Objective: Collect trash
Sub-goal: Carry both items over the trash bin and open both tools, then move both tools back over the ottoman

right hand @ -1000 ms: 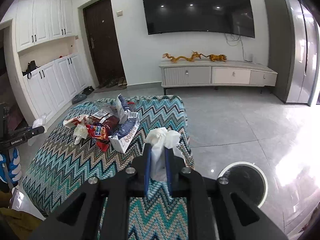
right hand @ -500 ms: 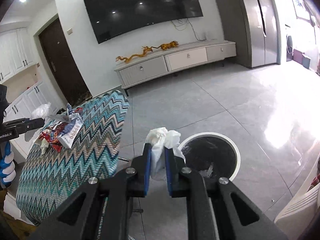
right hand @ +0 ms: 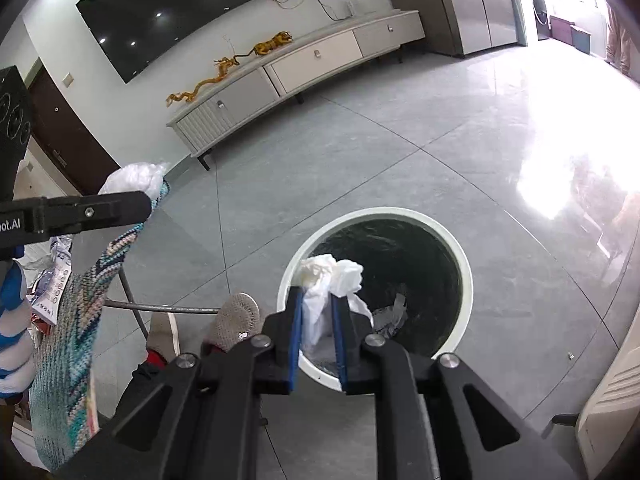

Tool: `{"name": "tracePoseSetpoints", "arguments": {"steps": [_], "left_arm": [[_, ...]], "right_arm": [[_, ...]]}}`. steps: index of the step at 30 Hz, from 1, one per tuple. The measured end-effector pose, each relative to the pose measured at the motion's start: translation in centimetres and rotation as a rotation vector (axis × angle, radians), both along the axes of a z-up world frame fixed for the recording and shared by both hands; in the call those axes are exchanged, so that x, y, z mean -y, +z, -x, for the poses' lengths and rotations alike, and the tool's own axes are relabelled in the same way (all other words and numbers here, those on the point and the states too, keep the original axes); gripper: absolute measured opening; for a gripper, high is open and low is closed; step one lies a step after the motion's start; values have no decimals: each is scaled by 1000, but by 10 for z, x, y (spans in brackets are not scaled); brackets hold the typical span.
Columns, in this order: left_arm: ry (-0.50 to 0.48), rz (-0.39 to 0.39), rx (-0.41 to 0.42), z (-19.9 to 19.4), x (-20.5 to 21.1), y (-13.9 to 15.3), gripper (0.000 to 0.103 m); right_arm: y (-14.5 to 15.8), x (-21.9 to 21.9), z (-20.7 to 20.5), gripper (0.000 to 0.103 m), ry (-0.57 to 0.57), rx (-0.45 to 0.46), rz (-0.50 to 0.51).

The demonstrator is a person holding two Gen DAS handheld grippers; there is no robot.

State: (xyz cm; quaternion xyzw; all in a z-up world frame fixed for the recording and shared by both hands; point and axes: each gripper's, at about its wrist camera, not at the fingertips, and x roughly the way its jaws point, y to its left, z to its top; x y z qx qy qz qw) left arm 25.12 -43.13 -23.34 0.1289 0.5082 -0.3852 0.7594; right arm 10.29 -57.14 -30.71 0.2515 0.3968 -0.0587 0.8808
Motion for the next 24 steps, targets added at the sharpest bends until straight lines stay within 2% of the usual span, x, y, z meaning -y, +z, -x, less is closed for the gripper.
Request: {"name": "tracePoseSetpoints", "arguments": {"steps": [7, 9, 11, 13, 15, 19, 24], "left_arm": [[41, 12, -80, -22, 31, -32, 28], [55, 24, -103, -29, 34, -37, 34], [64, 40, -120, -34, 36, -39, 50], [71, 49, -121, -34, 39, -40, 60], [68, 51, -115, -32, 43, -40, 60], [60, 64, -81, -25, 42, -30, 60], [66, 78, 18, -10, 32, -4, 60]], "right_arm": [[-31, 15, -26, 16, -19, -53, -33], [-39, 21, -32, 17, -27, -77, -29], [-44, 23, -38, 19, -25, -96, -30], [-49, 24, -42, 33, -28, -115, -20], [-51, 25, -45, 38, -31, -121, -21], [-50, 28, -44, 38, -40, -121, -23], [-39, 26, -36, 38, -48, -114, -4]]}}
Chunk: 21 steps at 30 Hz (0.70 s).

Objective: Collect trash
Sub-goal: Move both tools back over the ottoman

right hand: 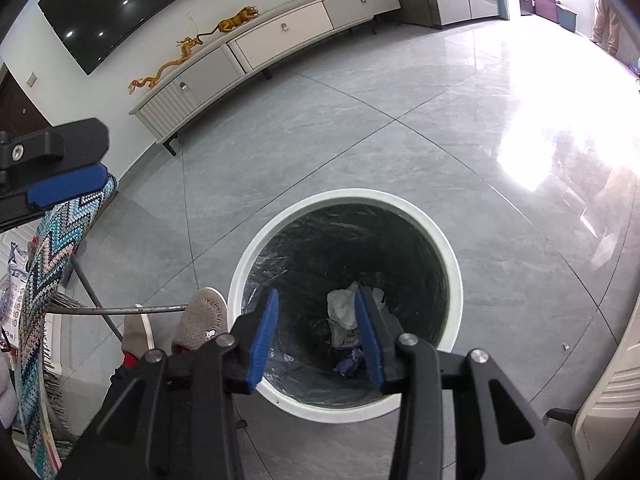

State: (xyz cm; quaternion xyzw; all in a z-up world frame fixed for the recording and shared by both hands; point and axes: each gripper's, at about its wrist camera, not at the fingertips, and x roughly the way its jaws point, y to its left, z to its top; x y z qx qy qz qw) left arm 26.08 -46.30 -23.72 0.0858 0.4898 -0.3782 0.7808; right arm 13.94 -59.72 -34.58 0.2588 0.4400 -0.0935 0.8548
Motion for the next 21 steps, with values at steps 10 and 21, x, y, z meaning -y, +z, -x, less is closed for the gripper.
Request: {"name": "tracePoseSetpoints", "arguments": {"steps": [10, 21], "left_arm": [[97, 64, 227, 36, -46, 69, 60], [132, 99, 371, 90, -107, 131, 60]], "right_arm": [[68, -11, 26, 38, -10, 86, 90], [154, -43, 74, 38, 2, 229, 175]]}}
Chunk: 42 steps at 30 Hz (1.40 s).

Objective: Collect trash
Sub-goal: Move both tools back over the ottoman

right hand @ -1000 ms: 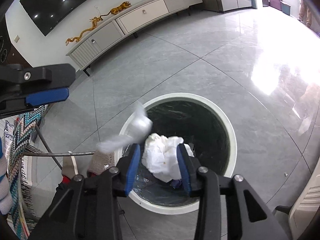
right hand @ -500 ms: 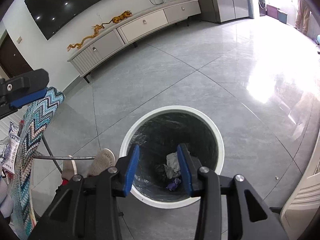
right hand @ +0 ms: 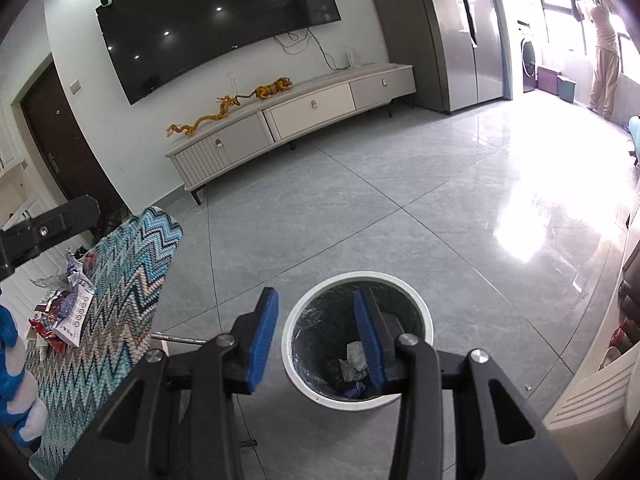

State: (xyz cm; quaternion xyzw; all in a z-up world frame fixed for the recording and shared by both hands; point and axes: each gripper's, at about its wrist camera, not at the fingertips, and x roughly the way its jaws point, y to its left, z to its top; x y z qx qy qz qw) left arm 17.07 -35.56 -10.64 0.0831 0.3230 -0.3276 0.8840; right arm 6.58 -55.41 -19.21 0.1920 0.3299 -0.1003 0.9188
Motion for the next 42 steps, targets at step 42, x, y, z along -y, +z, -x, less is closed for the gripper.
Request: {"name": "tracePoseSetpoints", "arguments": {"steps": [42], "left_arm": [[436, 177, 232, 131, -330, 68, 63]], "right_arm": [[165, -185, 120, 38, 213, 333, 149]]}}
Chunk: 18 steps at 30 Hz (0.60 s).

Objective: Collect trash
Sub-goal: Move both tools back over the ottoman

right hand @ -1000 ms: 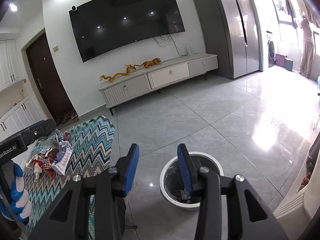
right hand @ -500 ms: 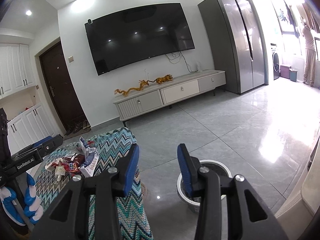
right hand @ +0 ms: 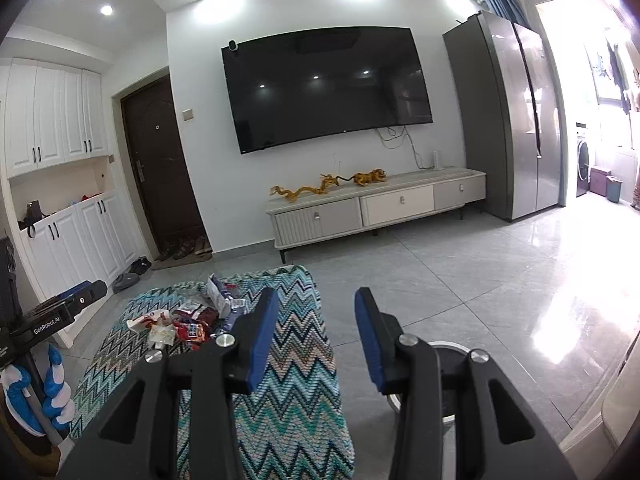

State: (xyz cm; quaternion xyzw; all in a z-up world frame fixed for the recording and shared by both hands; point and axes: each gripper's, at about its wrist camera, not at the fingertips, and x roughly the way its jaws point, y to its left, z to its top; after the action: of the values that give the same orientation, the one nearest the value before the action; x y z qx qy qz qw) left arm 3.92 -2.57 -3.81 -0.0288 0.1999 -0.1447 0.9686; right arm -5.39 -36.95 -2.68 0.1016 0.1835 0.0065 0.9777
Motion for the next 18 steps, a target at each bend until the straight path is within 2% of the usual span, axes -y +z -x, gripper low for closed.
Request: {"name": "tracePoseSetpoints", "arguments": {"steps": [7, 11, 15, 18], "left_arm": [[180, 0, -17, 2, -85, -21, 63], [287, -17, -58, -4, -133, -45, 63], [325, -27, -136, -17, -158, -70, 63], [295, -21, -186, -34, -161, -83, 63]], "right_arm": [[-4, -39, -21, 38, 111, 7, 8], [-16, -57, -48, 38, 176, -18, 2], [-32, -82, -81, 38, 247, -67, 11], [-47, -100, -111, 38, 292, -119, 12]]}}
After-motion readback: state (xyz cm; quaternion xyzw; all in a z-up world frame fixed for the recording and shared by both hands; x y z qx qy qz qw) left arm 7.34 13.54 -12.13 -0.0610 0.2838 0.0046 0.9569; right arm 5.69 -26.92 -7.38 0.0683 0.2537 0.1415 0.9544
